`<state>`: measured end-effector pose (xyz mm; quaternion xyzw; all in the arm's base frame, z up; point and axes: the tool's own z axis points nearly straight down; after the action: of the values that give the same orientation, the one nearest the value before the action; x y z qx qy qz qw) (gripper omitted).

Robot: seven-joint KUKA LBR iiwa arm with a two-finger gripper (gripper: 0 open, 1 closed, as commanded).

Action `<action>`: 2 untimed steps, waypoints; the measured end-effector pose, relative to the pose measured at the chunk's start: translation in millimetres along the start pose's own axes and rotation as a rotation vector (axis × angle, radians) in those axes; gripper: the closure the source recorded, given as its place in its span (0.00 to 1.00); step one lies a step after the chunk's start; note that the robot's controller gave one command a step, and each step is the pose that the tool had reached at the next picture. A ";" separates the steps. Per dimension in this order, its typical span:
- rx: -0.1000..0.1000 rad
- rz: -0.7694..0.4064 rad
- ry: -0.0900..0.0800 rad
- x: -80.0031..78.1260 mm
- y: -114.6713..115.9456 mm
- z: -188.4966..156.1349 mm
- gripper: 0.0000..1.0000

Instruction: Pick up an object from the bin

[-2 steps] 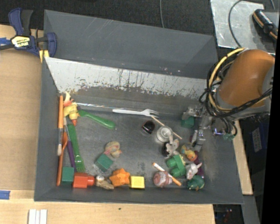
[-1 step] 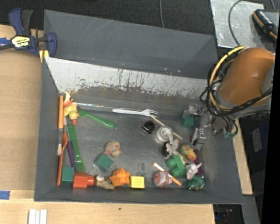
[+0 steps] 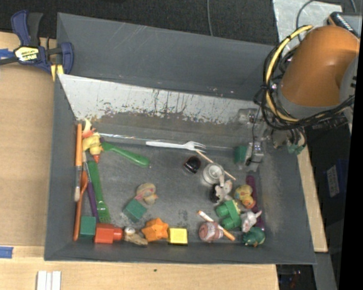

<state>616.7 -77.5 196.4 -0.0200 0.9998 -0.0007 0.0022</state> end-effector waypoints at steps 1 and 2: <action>0.000 0.030 0.007 48.4 1.6 -10.5 0.00; 0.002 -0.235 -0.006 67.9 -37.1 34.2 0.00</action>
Offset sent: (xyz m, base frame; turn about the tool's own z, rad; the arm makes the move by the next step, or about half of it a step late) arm -0.0792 -0.0658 -0.0627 -0.3466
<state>550.6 -117.3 162.0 -0.1369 0.9906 -0.0020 0.0050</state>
